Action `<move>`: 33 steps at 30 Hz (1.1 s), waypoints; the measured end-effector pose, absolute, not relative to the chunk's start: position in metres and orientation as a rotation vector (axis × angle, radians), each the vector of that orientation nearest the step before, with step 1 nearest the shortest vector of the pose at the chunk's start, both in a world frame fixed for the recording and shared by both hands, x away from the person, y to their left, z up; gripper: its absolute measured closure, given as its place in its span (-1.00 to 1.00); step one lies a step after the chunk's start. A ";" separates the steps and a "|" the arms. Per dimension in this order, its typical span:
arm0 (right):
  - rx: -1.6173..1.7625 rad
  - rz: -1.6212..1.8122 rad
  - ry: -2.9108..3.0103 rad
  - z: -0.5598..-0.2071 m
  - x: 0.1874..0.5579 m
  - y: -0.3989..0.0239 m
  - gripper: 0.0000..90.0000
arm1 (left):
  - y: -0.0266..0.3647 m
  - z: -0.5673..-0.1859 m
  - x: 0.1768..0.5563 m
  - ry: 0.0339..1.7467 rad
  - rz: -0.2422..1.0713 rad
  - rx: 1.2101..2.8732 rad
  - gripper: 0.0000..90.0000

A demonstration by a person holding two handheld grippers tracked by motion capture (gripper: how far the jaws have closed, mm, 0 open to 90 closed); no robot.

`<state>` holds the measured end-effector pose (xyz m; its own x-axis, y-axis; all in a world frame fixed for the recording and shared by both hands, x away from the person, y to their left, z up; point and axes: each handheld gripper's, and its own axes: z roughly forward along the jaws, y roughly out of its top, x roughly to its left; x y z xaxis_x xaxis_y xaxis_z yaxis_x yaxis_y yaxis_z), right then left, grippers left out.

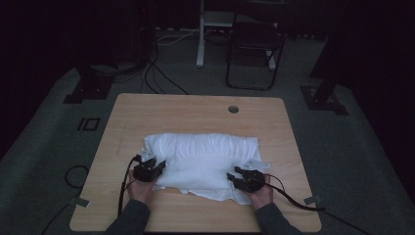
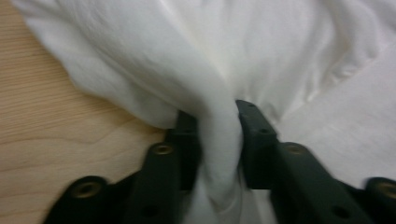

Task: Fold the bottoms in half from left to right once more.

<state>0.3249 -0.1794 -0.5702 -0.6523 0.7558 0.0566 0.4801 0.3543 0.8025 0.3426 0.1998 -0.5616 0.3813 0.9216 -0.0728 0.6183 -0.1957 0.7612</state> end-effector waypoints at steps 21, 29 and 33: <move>1.090 1.184 2.299 -0.554 0.325 -0.178 0.17 | 0.205 -0.560 0.342 1.335 0.489 1.862 0.77; 1.023 1.298 2.202 -0.505 0.329 -0.169 0.23 | 0.210 -0.550 0.339 1.333 0.490 1.826 0.78; 0.983 1.281 2.202 -0.494 0.339 -0.152 0.31 | 0.211 -0.542 0.338 1.324 0.501 1.810 0.79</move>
